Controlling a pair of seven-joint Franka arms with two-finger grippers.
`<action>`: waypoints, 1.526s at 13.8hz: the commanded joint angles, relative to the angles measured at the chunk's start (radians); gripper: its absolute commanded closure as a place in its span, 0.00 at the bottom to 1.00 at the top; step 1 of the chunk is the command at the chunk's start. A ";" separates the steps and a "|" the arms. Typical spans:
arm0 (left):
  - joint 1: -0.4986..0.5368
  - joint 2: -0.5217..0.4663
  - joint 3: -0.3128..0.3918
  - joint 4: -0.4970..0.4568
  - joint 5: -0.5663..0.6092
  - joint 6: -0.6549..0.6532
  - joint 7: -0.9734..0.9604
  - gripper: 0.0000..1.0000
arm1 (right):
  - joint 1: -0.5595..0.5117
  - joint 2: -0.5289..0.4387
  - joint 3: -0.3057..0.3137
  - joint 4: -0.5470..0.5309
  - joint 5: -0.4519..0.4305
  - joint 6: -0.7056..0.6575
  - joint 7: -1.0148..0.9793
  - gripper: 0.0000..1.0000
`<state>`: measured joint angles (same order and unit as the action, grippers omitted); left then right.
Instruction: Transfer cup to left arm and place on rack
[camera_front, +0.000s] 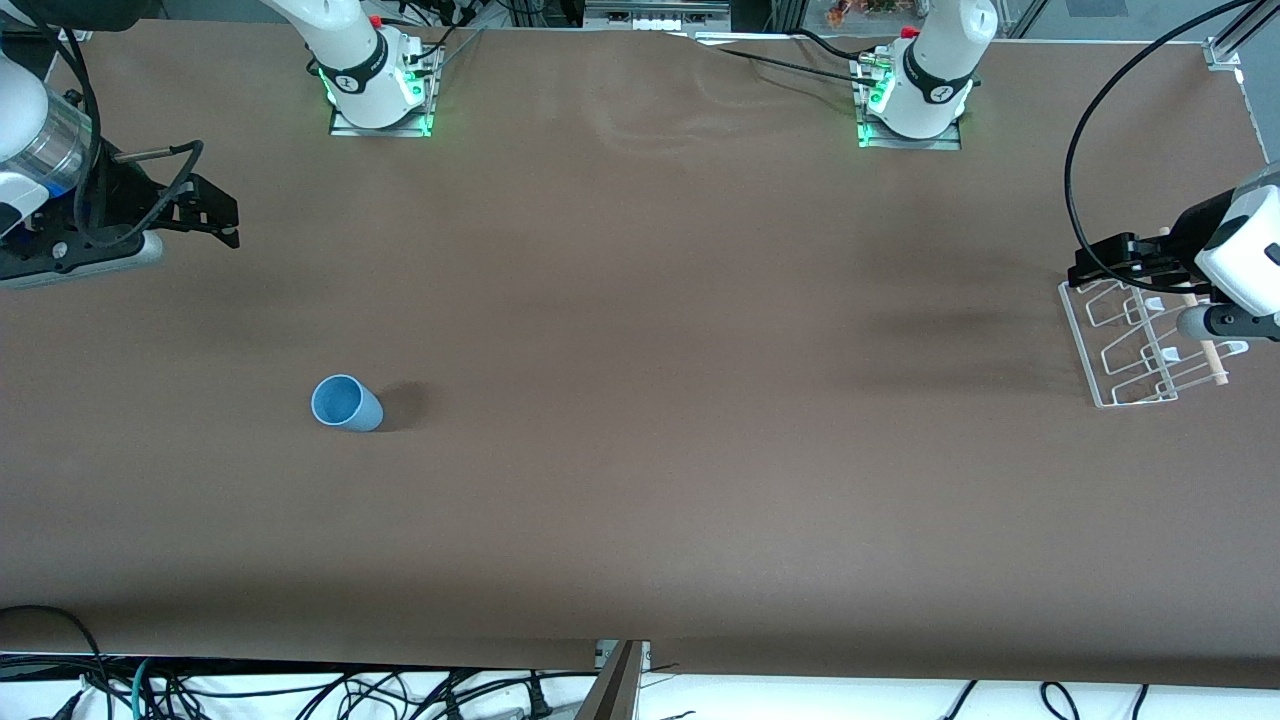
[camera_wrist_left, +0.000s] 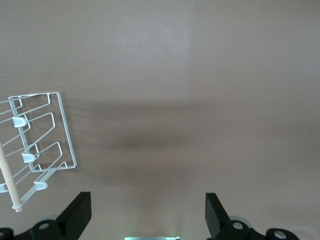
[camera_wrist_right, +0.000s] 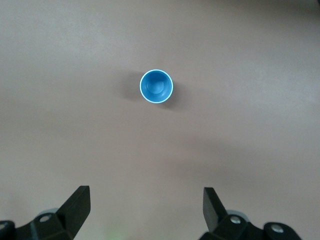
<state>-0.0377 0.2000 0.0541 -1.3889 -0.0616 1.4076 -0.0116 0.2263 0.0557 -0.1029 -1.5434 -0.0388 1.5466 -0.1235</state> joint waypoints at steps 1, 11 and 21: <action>-0.001 0.012 0.000 0.031 0.011 -0.018 -0.004 0.00 | -0.005 0.003 0.011 0.014 -0.015 -0.010 -0.013 0.00; 0.001 0.012 0.000 0.031 0.011 -0.018 -0.004 0.00 | -0.010 0.001 0.009 0.003 -0.004 -0.008 -0.010 0.00; 0.001 0.012 0.001 0.031 0.011 -0.018 -0.004 0.00 | -0.021 0.148 0.005 -0.001 -0.010 0.096 0.036 0.00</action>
<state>-0.0372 0.2003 0.0547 -1.3881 -0.0616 1.4076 -0.0116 0.2201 0.1127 -0.1058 -1.5525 -0.0322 1.5799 -0.0870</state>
